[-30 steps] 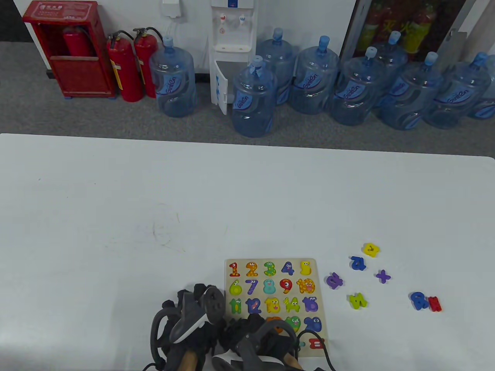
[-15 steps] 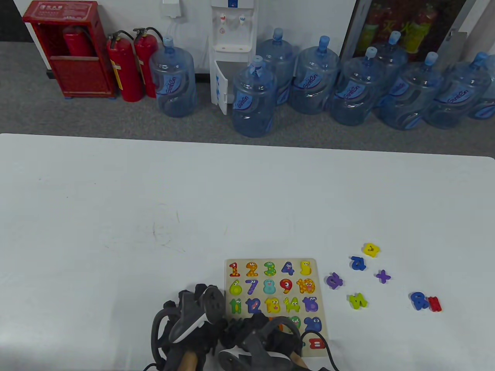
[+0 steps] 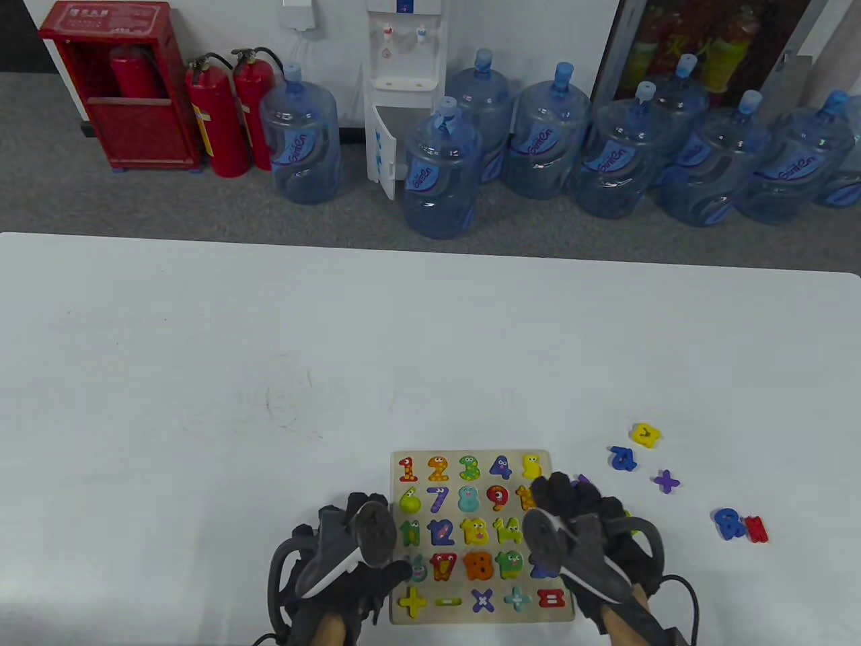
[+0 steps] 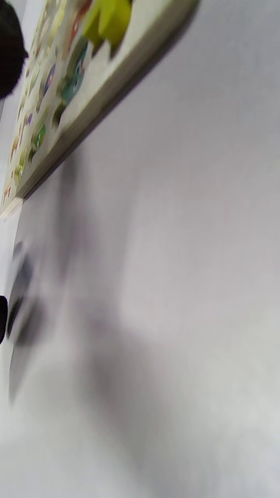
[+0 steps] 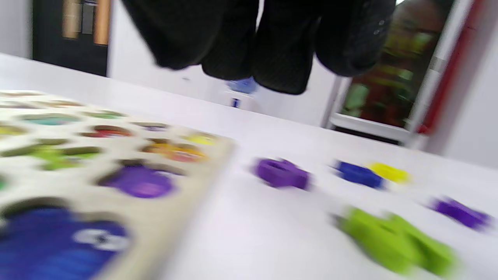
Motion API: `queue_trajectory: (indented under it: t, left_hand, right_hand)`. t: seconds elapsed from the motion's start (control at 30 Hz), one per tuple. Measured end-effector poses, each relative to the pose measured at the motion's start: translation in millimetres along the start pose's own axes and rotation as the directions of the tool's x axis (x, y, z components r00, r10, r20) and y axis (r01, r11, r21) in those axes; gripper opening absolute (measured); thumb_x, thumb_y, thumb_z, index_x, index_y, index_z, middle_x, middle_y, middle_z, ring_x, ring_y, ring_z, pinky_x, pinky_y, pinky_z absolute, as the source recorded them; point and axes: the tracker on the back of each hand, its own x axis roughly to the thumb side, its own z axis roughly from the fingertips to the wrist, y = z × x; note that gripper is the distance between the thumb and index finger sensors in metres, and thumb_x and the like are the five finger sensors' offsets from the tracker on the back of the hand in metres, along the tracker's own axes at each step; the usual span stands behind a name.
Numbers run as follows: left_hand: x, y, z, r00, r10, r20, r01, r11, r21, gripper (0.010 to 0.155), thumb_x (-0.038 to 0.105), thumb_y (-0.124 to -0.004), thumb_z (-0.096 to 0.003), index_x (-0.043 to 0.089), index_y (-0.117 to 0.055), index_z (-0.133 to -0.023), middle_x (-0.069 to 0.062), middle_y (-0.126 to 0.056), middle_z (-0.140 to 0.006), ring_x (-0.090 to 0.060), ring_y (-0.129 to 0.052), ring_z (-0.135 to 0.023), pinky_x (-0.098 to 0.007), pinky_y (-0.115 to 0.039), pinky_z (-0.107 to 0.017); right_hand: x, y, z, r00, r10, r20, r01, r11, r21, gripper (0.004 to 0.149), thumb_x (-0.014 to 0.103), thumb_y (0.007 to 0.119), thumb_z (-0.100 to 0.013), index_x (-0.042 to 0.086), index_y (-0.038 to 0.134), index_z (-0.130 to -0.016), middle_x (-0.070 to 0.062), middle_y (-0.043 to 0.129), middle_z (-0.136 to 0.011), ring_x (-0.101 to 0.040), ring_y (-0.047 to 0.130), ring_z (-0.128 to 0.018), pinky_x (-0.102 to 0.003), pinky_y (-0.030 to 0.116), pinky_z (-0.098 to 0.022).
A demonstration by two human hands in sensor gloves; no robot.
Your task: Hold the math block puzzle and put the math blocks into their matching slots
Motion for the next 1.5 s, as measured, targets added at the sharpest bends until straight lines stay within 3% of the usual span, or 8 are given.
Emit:
queue_trajectory:
  t: [0.13,0.23,0.33,0.73,1.0,1.13,1.3,1.5]
  left_hand:
    - [5,-2,1,1.000,-0.016,0.017,0.016,1.000,-0.003,0.090,0.065,-0.066,-0.0336,0.032,-0.026,-0.107,0.003,-0.024,-0.114,-0.044,-0.037,-0.110,-0.074,-0.041,-0.072]
    - [5,-2,1,1.000,-0.017,0.017,0.017,1.000,-0.006,0.090,0.065,-0.067,-0.0337,0.032,-0.026,-0.107,0.003,-0.024,-0.114,-0.044,-0.036,-0.110,-0.074,-0.041,-0.072]
    - [6,-2,2,1.000,-0.022,0.022,0.022,1.000,-0.006,0.090,0.065,-0.067,-0.0338,0.031,-0.027,-0.107,0.003,-0.024,-0.114,-0.045,-0.037,-0.110,-0.074,-0.041,-0.072]
    - [7,-3,2,0.999,-0.021,0.032,0.022,1.000,-0.013,0.089,0.064,-0.066,-0.0341,0.031,-0.027,-0.106,0.003,-0.025,-0.114,-0.045,-0.035,-0.109,-0.074,-0.041,-0.072]
    - [8,-4,3,0.999,-0.022,0.047,0.022,1.000,-0.010,0.088,0.064,-0.066,-0.0343,0.031,-0.027,-0.106,0.003,-0.025,-0.114,-0.045,-0.036,-0.109,-0.074,-0.042,-0.072]
    - [8,-4,4,0.999,-0.020,0.051,0.020,1.000,-0.010,0.088,0.064,-0.066,-0.0342,0.031,-0.027,-0.106,0.003,-0.025,-0.114,-0.045,-0.037,-0.109,-0.073,-0.042,-0.072]
    - [8,-4,4,0.998,-0.017,0.054,0.018,1.000,-0.016,0.088,0.064,-0.066,-0.0343,0.031,-0.027,-0.106,0.003,-0.025,-0.113,-0.045,-0.036,-0.109,-0.073,-0.042,-0.072]
    - [8,-4,4,0.998,-0.014,0.058,0.015,1.000,-0.020,0.088,0.064,-0.066,-0.0343,0.031,-0.027,-0.106,0.003,-0.024,-0.113,-0.045,-0.035,-0.109,-0.073,-0.042,-0.072]
  right_hand:
    - [-42,21,-2,0.990,0.017,-0.136,-0.005,0.996,0.090,0.058,0.019,0.072,-0.035,0.030,0.065,-0.092,0.000,0.064,-0.101,-0.031,0.075,-0.087,-0.044,0.072,-0.056]
    - [-56,37,-3,0.982,0.109,-0.157,-0.077,0.978,0.194,0.063,0.022,0.076,-0.034,0.032,0.061,-0.093,0.001,0.061,-0.102,-0.030,0.074,-0.089,-0.042,0.072,-0.057]
    - [-59,45,-6,0.987,0.031,-0.159,0.007,0.973,0.231,0.067,0.025,0.082,-0.031,0.033,0.060,-0.094,0.001,0.060,-0.102,-0.029,0.074,-0.088,-0.042,0.072,-0.057]
    - [-65,49,-4,0.977,0.021,-0.214,0.020,0.982,0.187,0.058,0.026,0.086,-0.028,0.034,0.075,-0.084,0.007,0.077,-0.090,-0.021,0.085,-0.078,-0.039,0.077,-0.054]
    - [-63,50,0,0.954,0.046,-0.297,0.018,0.978,0.207,0.065,0.044,0.082,-0.024,0.021,0.076,-0.085,-0.003,0.085,-0.077,-0.021,0.093,-0.061,-0.040,0.079,-0.049]
    - [-69,47,2,0.947,0.009,-0.321,0.047,0.985,0.165,0.071,0.051,0.075,-0.023,0.023,0.073,-0.088,-0.002,0.084,-0.079,-0.022,0.092,-0.063,-0.039,0.079,-0.048]
    - [-62,43,5,0.970,-0.038,-0.240,0.082,0.981,0.176,0.068,0.035,0.085,-0.027,0.028,0.065,-0.093,-0.002,0.066,-0.097,-0.023,0.082,-0.080,-0.041,0.074,-0.056]
    - [-52,51,2,0.976,0.068,-0.206,-0.021,0.975,0.223,0.063,0.026,0.085,-0.027,0.032,0.071,-0.088,0.004,0.069,-0.096,-0.021,0.083,-0.078,-0.040,0.075,-0.056]
